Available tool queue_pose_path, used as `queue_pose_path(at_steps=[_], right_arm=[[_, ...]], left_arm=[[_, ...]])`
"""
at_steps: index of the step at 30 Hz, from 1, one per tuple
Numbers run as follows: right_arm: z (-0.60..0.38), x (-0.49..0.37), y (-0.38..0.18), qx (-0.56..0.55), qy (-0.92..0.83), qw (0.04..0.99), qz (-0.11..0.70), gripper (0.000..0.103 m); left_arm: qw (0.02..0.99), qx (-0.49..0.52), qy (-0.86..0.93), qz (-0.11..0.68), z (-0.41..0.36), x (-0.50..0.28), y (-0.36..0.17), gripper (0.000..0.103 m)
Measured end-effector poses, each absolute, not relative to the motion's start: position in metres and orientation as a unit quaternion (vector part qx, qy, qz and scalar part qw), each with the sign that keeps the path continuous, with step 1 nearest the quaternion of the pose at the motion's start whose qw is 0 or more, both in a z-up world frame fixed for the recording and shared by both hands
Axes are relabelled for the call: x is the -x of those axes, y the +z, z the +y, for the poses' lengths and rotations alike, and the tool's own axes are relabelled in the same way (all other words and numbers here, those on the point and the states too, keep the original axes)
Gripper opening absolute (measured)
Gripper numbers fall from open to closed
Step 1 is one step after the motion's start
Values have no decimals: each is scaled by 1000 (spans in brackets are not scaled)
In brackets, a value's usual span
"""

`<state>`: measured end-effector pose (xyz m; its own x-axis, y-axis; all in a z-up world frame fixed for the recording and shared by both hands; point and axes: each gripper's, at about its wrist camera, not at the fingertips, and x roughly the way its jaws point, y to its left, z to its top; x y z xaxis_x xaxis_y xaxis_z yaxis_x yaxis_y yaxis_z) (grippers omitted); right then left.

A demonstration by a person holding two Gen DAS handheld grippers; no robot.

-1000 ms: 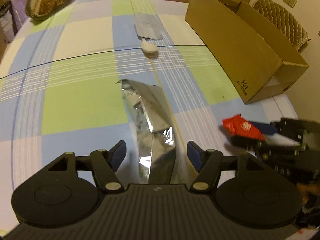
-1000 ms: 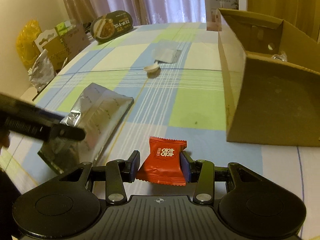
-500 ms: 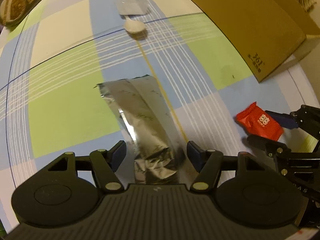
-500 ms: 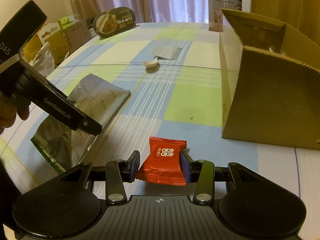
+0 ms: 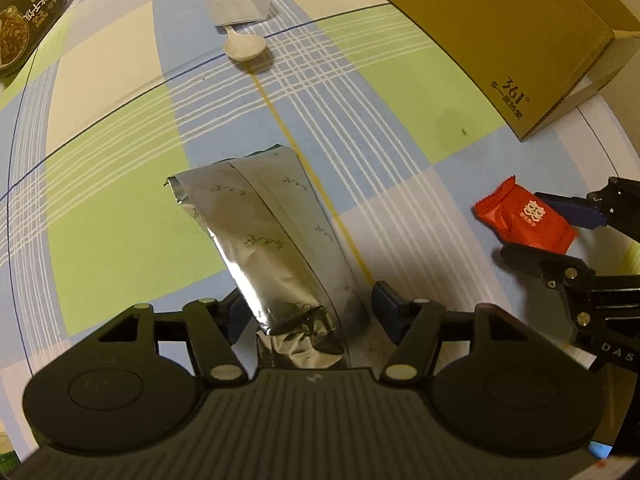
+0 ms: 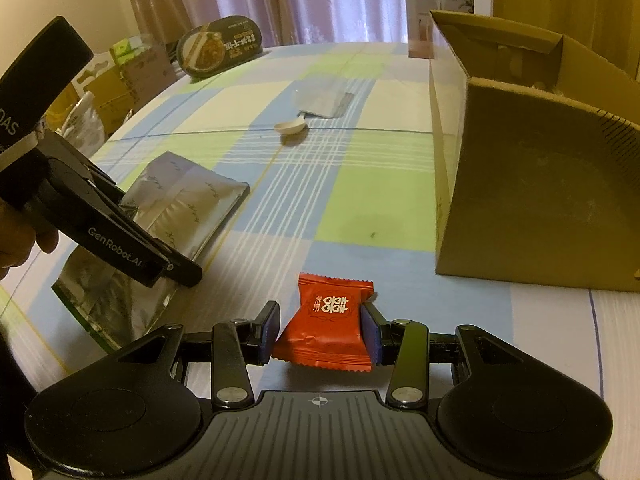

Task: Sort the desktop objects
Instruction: 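Carry the foil bag in left tool and candy packet in right tool over the cardboard box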

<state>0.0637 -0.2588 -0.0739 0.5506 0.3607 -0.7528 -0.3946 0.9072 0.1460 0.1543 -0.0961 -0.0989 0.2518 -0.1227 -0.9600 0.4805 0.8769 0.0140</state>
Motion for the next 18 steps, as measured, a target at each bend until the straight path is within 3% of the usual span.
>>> queue_pose_path(at_steps=[4,7,18], right_arm=[[-257,-62,-73,24,215,880,422,41],[-257,-61,-73,26,214,881,422,41],[-258,-58,-79,44,210,879,426,41]], left_arm=[[779,-158,-201,572,-96,-153,-97,46],[782,-169,-205,564,-98,-150,-95,42],[787,-166,-224,551,-99,-123,-90,39]])
